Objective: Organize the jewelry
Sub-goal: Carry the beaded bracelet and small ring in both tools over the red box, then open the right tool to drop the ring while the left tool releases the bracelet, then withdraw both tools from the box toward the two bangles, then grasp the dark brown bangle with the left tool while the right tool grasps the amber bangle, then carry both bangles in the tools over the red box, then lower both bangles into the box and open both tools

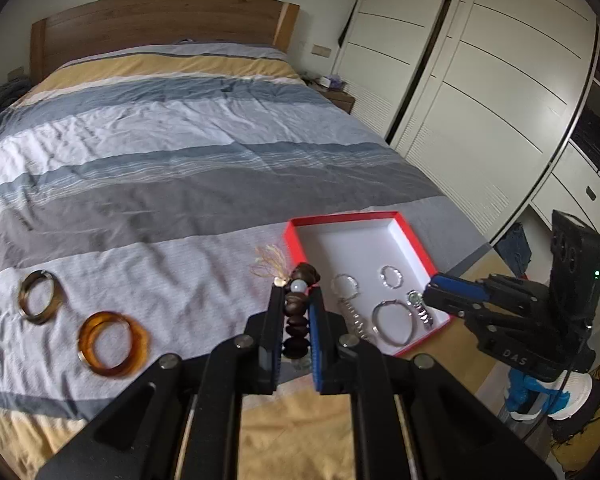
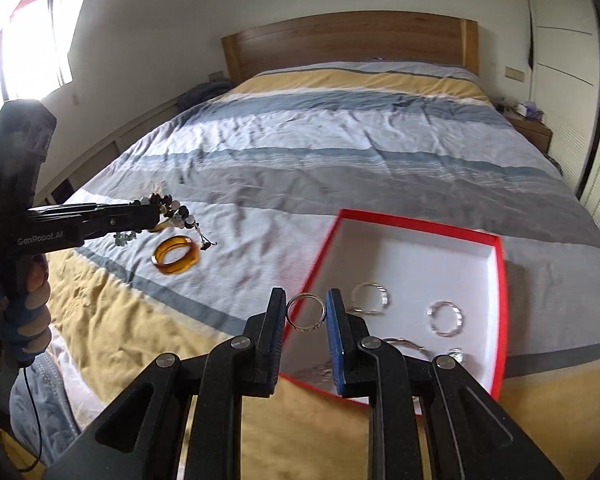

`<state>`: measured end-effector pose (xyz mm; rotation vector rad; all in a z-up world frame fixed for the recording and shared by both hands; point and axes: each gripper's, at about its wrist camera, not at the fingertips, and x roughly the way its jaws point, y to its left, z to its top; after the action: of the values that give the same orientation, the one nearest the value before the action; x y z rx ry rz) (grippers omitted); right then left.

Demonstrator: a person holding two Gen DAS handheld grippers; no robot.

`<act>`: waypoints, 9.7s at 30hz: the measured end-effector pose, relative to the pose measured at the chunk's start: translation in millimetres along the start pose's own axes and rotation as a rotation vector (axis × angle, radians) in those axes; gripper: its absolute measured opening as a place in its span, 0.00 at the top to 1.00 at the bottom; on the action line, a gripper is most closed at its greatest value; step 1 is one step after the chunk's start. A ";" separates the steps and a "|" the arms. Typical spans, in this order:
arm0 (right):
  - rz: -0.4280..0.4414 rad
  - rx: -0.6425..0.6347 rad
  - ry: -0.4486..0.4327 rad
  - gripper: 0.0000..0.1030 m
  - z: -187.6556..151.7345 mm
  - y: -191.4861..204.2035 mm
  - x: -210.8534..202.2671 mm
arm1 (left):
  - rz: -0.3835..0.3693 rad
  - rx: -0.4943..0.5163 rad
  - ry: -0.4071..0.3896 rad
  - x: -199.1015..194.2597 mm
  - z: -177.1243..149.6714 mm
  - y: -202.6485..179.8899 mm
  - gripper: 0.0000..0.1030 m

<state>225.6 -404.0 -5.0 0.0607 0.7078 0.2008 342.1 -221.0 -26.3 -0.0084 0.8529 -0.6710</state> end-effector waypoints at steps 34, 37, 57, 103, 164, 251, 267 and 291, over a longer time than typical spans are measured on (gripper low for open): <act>-0.196 -0.034 0.269 0.70 11.3 -131.6 115.4 | 0.075 0.121 0.217 190.3 8.3 -52.0 0.89; -0.188 -0.015 0.238 0.69 12.3 -125.9 96.3 | 0.074 0.119 0.191 167.8 8.1 -58.0 0.89; -0.215 0.108 0.077 0.55 -31.0 -37.5 -95.2 | 0.054 0.110 0.056 -25.5 -26.0 -113.4 0.89; -0.105 0.048 -0.055 0.39 -68.5 136.9 -191.4 | 0.434 -0.096 -0.169 -254.1 -148.4 -45.7 0.68; 0.164 -0.160 0.157 0.49 42.1 188.5 177.8 | 0.548 -0.348 0.017 -45.1 -75.6 278.2 0.68; -0.144 0.007 -0.300 0.89 -47.2 132.3 -232.6 | 0.438 0.019 -0.180 -249.6 -121.0 -43.0 0.91; -0.246 0.118 -0.230 0.89 -39.7 -4.0 -188.2 | 0.359 0.117 -0.032 -107.8 -54.1 -79.4 0.91; -0.303 0.073 0.032 0.89 28.5 -134.9 61.2 | 0.375 0.224 0.113 170.2 25.3 -74.2 0.91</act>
<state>311.5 -523.3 -39.1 0.0196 0.7473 -0.1151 398.9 -380.1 -107.5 0.3855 0.8548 -0.4124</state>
